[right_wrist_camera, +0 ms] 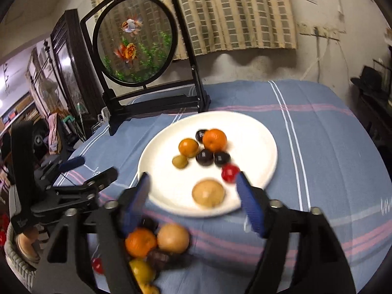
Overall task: Organize fruits
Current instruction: 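Open both tools over the plate and return them to the fruit pile, then grasp a large dark plum with the right tool while the left tool grasps another dark plum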
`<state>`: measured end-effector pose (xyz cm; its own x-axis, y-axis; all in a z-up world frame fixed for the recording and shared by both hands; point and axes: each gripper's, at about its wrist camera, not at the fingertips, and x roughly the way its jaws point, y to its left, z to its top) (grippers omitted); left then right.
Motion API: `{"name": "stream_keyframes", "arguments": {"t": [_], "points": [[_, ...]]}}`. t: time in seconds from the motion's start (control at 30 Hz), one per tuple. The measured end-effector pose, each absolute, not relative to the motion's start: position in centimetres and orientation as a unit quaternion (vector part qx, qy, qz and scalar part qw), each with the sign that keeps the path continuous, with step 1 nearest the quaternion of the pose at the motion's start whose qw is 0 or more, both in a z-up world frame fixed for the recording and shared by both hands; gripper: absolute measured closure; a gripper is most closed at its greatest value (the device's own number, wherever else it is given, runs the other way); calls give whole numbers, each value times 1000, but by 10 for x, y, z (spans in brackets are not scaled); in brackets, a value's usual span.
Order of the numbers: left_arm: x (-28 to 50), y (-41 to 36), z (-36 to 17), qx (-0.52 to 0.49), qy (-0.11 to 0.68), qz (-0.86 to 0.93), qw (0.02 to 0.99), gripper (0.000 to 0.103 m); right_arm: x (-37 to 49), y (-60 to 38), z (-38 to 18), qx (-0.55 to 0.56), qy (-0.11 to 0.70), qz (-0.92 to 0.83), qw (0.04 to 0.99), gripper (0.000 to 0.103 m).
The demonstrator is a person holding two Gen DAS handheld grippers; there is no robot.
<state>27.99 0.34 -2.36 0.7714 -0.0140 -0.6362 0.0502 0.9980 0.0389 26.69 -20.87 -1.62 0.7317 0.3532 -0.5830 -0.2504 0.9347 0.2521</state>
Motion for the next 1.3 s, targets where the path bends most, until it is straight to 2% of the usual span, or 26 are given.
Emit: {"name": "stream_keyframes", "arguments": {"t": [0.03,0.07,0.3,0.53,0.73,0.83,1.0,1.3], "points": [[270,7,-28,25,342,-15,939,2,256,-212,-20,89,325,163,927,13],[259,9,-33,27,350,-13,936,2,247,-215,-24,99,325,162,927,11],[221,24,-52,21,358,13,933,2,221,-207,-56,92,366,151,914,11],[232,41,-57,-32,387,10,922,2,237,-188,-76,51,397,136,906,11],[228,37,-54,-37,381,-4,924,2,241,-180,-81,3,395,122,910,7],[224,34,-53,-29,368,-2,930,2,239,-206,-72,-10,378,47,924,7],[223,28,-51,-11,370,0,929,2,235,-252,-61,100,365,66,923,7],[221,25,-50,-1,365,-13,931,2,233,-220,-67,67,378,119,916,8]]}}
